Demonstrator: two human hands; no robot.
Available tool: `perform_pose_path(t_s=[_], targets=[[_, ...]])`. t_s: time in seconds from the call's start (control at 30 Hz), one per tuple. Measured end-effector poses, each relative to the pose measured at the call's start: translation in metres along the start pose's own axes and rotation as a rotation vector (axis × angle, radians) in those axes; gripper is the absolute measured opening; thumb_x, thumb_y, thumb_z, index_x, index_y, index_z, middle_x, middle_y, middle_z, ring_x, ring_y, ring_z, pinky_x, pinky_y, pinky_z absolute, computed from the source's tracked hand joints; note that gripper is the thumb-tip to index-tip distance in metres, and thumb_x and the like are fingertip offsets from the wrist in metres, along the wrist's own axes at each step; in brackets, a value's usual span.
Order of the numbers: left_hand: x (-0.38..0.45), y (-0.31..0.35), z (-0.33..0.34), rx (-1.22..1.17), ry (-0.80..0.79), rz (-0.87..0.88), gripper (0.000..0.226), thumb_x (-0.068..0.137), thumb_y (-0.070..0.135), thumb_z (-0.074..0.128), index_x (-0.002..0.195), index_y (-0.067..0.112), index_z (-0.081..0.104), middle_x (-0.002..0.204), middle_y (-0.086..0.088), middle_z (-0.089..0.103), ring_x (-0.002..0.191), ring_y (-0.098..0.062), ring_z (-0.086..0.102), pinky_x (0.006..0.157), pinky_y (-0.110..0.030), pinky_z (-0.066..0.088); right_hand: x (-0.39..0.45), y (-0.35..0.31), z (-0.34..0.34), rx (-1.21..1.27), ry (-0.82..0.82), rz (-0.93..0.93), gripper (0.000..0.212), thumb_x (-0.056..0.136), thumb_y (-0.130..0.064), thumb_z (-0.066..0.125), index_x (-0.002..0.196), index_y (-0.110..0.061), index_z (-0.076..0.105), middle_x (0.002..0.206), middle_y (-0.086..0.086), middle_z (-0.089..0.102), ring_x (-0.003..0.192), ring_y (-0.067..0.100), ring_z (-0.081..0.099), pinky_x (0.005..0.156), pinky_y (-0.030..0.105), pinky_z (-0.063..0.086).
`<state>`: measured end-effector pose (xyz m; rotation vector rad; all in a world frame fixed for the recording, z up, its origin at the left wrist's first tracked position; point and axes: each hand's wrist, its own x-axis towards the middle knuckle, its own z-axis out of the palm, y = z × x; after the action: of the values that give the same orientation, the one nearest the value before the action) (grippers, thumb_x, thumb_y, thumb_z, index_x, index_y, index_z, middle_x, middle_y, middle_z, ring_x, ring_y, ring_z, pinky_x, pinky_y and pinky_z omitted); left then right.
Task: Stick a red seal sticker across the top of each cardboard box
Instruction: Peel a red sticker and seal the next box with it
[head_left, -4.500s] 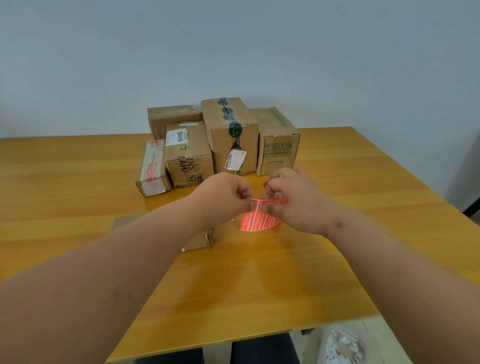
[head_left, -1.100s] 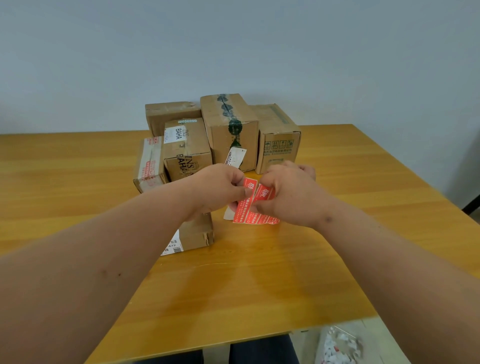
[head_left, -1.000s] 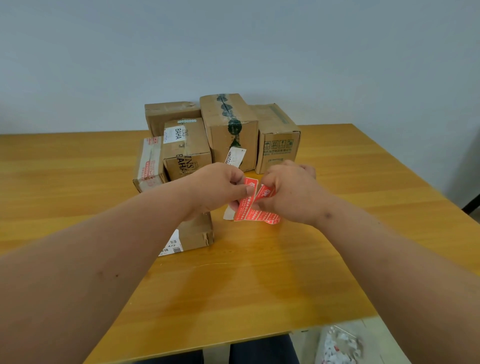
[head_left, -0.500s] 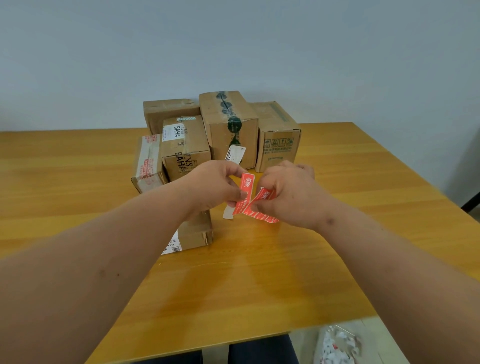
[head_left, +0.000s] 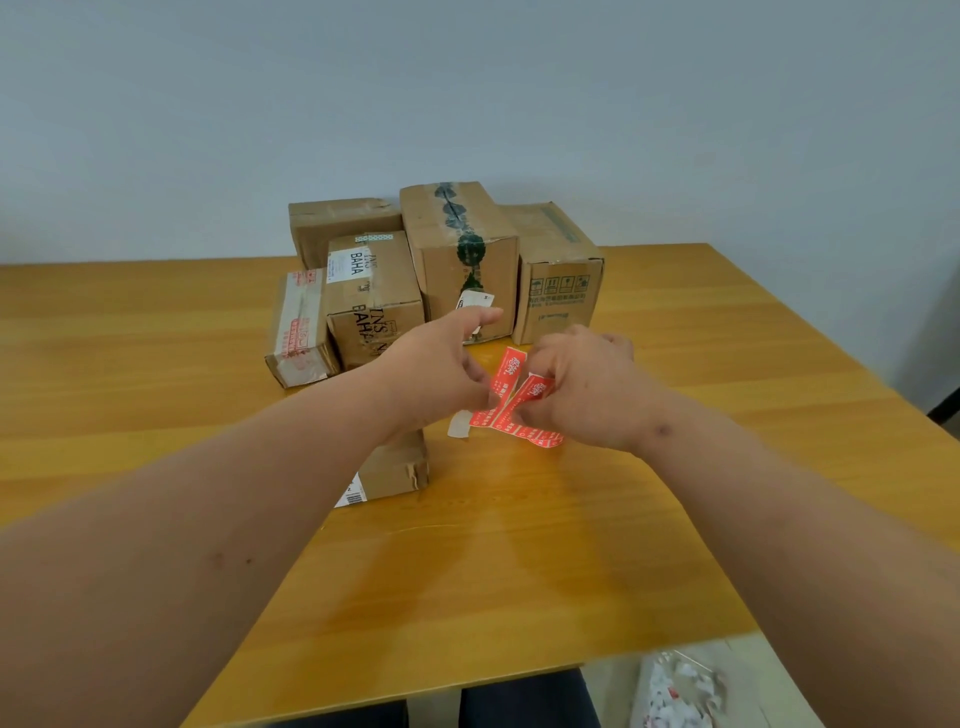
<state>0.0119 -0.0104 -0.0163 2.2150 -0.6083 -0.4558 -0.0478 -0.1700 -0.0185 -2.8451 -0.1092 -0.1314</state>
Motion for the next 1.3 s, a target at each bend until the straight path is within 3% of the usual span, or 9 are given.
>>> perform_pose_path(t_s=[0.13, 0.3, 0.47, 0.67, 0.8, 0.87, 1.03, 1.17, 1.3], targets=[[0.0, 0.003, 0.001, 0.02, 0.031, 0.011, 0.097, 0.078, 0.004, 0.077, 0.151, 0.035, 0.021, 0.086, -0.004, 0.074, 0.083, -0.016, 0.071, 0.087, -0.04, 0.055, -0.003, -0.001, 0.001, 0.026, 0.009, -0.019, 0.013, 0.079, -0.036, 0.072, 0.077, -0.023, 0.071, 0.089, -0.012, 0.06, 0.101, 0.014, 0.041, 0.096, 0.038, 0.019], [0.003, 0.0, 0.0, -0.061, 0.065, -0.023, 0.099, 0.077, 0.001, 0.077, 0.152, 0.029, 0.02, 0.086, -0.006, 0.074, 0.084, -0.019, 0.071, 0.089, -0.042, 0.055, -0.005, 0.0, -0.003, 0.064, 0.017, -0.028, 0.019, 0.08, -0.038, 0.071, 0.075, -0.019, 0.069, 0.091, -0.007, 0.064, 0.116, 0.019, 0.04, 0.098, 0.038, 0.015], [0.005, -0.002, 0.003, -0.024, 0.127, -0.026, 0.097, 0.076, 0.004, 0.078, 0.152, 0.024, 0.021, 0.084, -0.004, 0.074, 0.08, -0.016, 0.07, 0.085, -0.037, 0.056, -0.005, 0.0, -0.001, 0.05, 0.037, -0.058, 0.025, 0.081, -0.042, 0.069, 0.071, -0.019, 0.068, 0.079, -0.008, 0.063, 0.096, 0.011, 0.044, 0.091, 0.034, 0.018], [0.011, -0.006, 0.005, 0.044, 0.218, -0.026, 0.093, 0.077, 0.005, 0.078, 0.151, 0.023, 0.025, 0.083, -0.003, 0.072, 0.079, -0.016, 0.069, 0.081, -0.039, 0.057, -0.008, 0.001, -0.004, 0.067, 0.032, -0.053, 0.021, 0.079, -0.038, 0.073, 0.065, -0.025, 0.064, 0.079, -0.009, 0.066, 0.091, 0.007, 0.051, 0.095, 0.037, 0.021], [0.012, -0.008, 0.0, 0.081, 0.303, -0.033, 0.081, 0.082, 0.005, 0.072, 0.149, 0.022, 0.031, 0.085, -0.004, 0.069, 0.081, -0.015, 0.067, 0.065, -0.025, 0.053, -0.01, 0.001, -0.008, 0.054, -0.016, -0.061, 0.019, 0.075, -0.037, 0.075, 0.064, -0.024, 0.065, 0.079, -0.009, 0.068, 0.088, 0.006, 0.055, 0.099, 0.039, 0.023], [0.012, -0.011, -0.004, 0.066, 0.326, -0.04, 0.077, 0.083, 0.005, 0.071, 0.148, 0.022, 0.033, 0.084, -0.002, 0.069, 0.081, -0.014, 0.067, 0.068, -0.025, 0.053, -0.012, 0.001, -0.011, 0.047, -0.052, -0.065, 0.019, 0.073, -0.041, 0.076, 0.068, -0.025, 0.067, 0.08, -0.01, 0.068, 0.09, 0.006, 0.054, 0.101, 0.04, 0.023], [0.001, -0.005, -0.013, -0.133, 0.267, -0.048, 0.059, 0.087, 0.006, 0.067, 0.14, 0.021, 0.045, 0.083, -0.002, 0.072, 0.074, -0.011, 0.069, 0.067, -0.027, 0.053, -0.009, -0.008, -0.021, 0.053, 0.004, -0.034, 0.036, 0.073, -0.07, 0.059, 0.088, -0.038, 0.064, 0.102, -0.016, 0.059, 0.107, 0.009, 0.047, 0.093, 0.038, 0.022], [-0.013, 0.004, -0.022, -0.345, 0.212, -0.095, 0.037, 0.09, 0.008, 0.065, 0.124, 0.019, 0.057, 0.088, -0.004, 0.074, 0.078, -0.015, 0.071, 0.069, -0.028, 0.054, 0.001, -0.018, -0.016, 0.061, 0.19, 0.049, 0.021, 0.087, -0.057, 0.054, 0.088, -0.038, 0.061, 0.097, -0.019, 0.054, 0.104, 0.008, 0.049, 0.089, 0.036, 0.024], [-0.024, 0.004, -0.032, -0.546, 0.203, -0.086, 0.023, 0.09, 0.004, 0.063, 0.111, 0.014, 0.064, 0.075, -0.003, 0.073, 0.06, -0.008, 0.066, 0.062, -0.026, 0.048, 0.002, -0.032, -0.013, 0.165, 0.086, 0.082, 0.02, 0.089, -0.052, 0.055, 0.083, -0.034, 0.062, 0.081, -0.02, 0.058, 0.085, 0.005, 0.054, 0.089, 0.042, 0.043]])
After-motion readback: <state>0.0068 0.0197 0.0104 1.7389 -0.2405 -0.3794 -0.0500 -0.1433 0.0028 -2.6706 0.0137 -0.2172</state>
